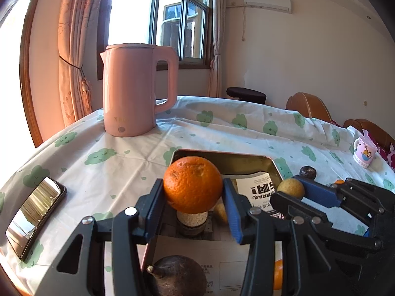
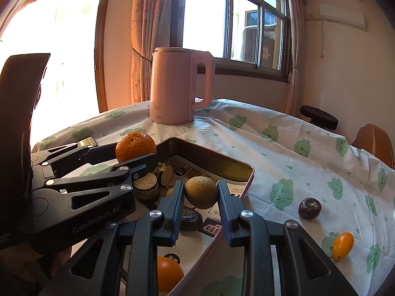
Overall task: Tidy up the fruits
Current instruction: 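Carry the orange with the left tool while the right tool carries the kiwi over the tin box, then open the left tool releasing the orange while the right tool releases the kiwi into the box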
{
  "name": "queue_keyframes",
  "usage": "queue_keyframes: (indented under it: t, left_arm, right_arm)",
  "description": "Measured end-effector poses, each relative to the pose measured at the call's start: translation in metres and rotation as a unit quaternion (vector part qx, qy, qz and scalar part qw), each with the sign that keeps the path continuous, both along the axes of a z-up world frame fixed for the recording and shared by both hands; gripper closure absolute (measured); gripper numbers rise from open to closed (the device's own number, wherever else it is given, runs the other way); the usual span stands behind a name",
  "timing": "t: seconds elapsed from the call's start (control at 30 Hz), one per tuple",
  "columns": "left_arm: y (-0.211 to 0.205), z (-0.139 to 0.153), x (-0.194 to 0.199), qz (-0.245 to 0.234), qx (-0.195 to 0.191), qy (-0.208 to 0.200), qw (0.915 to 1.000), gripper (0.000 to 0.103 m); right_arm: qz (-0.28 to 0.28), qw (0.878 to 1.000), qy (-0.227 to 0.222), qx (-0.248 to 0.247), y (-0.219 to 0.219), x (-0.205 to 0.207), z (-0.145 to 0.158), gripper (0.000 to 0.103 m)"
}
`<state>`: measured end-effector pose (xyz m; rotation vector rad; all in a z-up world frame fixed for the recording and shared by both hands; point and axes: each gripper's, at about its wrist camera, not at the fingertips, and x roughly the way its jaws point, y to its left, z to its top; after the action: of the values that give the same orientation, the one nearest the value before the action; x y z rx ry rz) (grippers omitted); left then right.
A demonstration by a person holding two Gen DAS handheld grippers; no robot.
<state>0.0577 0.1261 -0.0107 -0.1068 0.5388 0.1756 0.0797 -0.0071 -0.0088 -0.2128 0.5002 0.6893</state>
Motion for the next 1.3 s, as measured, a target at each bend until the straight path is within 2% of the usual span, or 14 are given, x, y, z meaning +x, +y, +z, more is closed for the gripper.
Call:
queue_keyframes:
  t: [0.7,0.97,1.0,1.03,1.1,1.17,1.3]
  left_arm:
    - [0.002,-0.007,0.01,-0.007,-0.006,0.033,0.9994,0.054]
    - [0.0,-0.006,0.008,-0.004,-0.003,0.029,0.9996,0.053]
    - [0.0,-0.006,0.007,-0.003,-0.001,0.027,0.9996,0.052]
    - [0.0,-0.005,0.007,-0.003,0.0,0.026,0.9996,0.051]
    - [0.0,-0.005,0.005,-0.004,0.002,0.024,0.9997,0.046]
    - [0.0,-0.004,0.003,-0.002,0.001,0.02,0.9998,0.041]
    - [0.0,0.001,-0.004,0.001,0.0,0.005,1.0,0.02]
  right_arm:
    - [0.016,0.999,0.031,-0.033,0.012,0.004,-0.012,0.074]
    - [0.019,0.999,0.036,-0.036,0.013,0.002,-0.013,0.074]
    - [0.019,0.998,0.037,-0.036,0.013,0.001,-0.013,0.072]
    - [0.02,0.998,0.038,-0.035,0.013,0.002,-0.013,0.068]
    - [0.019,0.998,0.039,-0.035,0.013,0.002,-0.013,0.056]
    - [0.02,0.999,0.039,-0.033,0.012,0.001,-0.013,0.055]
    - [0.015,0.999,0.038,-0.031,0.01,0.001,-0.012,0.051]
